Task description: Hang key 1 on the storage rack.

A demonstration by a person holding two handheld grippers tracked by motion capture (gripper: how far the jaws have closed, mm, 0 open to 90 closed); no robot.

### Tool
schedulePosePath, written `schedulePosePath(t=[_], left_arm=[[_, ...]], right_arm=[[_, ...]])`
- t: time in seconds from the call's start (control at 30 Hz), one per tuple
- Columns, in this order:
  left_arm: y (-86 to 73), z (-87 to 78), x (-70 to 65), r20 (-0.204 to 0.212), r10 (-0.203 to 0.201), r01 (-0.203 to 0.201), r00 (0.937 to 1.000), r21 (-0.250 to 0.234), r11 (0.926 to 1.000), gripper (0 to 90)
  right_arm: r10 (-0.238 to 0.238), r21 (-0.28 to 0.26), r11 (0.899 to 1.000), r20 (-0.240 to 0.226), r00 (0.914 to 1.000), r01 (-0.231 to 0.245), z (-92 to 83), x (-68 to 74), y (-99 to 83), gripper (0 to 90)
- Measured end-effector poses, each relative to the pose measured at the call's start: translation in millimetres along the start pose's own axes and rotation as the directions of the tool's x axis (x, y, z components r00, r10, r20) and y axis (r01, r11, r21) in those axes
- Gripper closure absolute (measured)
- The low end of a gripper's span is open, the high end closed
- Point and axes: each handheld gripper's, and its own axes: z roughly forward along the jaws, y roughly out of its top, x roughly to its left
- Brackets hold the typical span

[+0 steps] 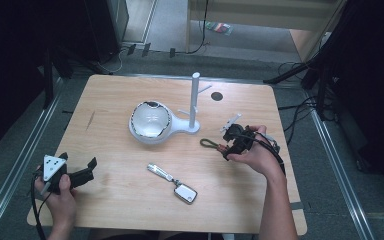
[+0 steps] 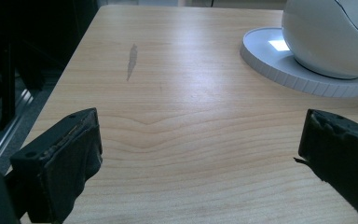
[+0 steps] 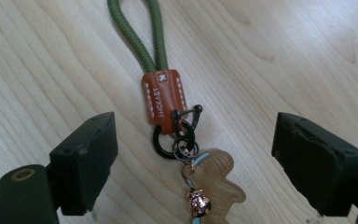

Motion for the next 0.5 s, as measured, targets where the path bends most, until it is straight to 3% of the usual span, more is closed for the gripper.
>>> schedulePosePath(t=[0.07,0.2,0.27,0.3,0.33,0.5], left_arm=[[0.2,0.5,-0.8,0.002,0.008,-0.008,1.0,0.004,1.0,0.0],[0.3,0.5,-0.8,0.001,0.01,-0.01,1.0,0.006,0.9999,0.0],[0.3,0.3,-0.6,0.003,0.007,-0.007,1.0,0.006,1.0,0.0],[0.3,0.5,-0.6,0.003,0.004,-0.004,1.0,0.005,1.0,0.0],[0.6,0.6,-0.4,0.008,0.01,-0.01,0.9999,0.015,0.9998,0.0],[0.3,0.6,-0.3,0.012,0.009,-0.01,0.9999,0.007,0.9999,0.0]], right_arm=[[-0.017,0.01,1.0,0.004,0.9998,0.017,1.8,1.8,2.0,18.3],[0.009,0.01,1.0,0.018,0.9998,-0.009,5.1,0.3,6.4,24.9],[0.021,0.005,1.0,0.003,0.9998,-0.021,5.0,-1.7,8.3,33.1],[0.021,0.005,1.0,0.003,0.9998,-0.021,5.0,-1.7,8.3,33.1],[0.005,0.017,1.0,-0.027,0.9996,-0.005,5.4,-2.8,10.4,41.7],[-0.016,0.022,1.0,0.011,0.9998,0.015,10.0,-1.8,15.5,42.8]])
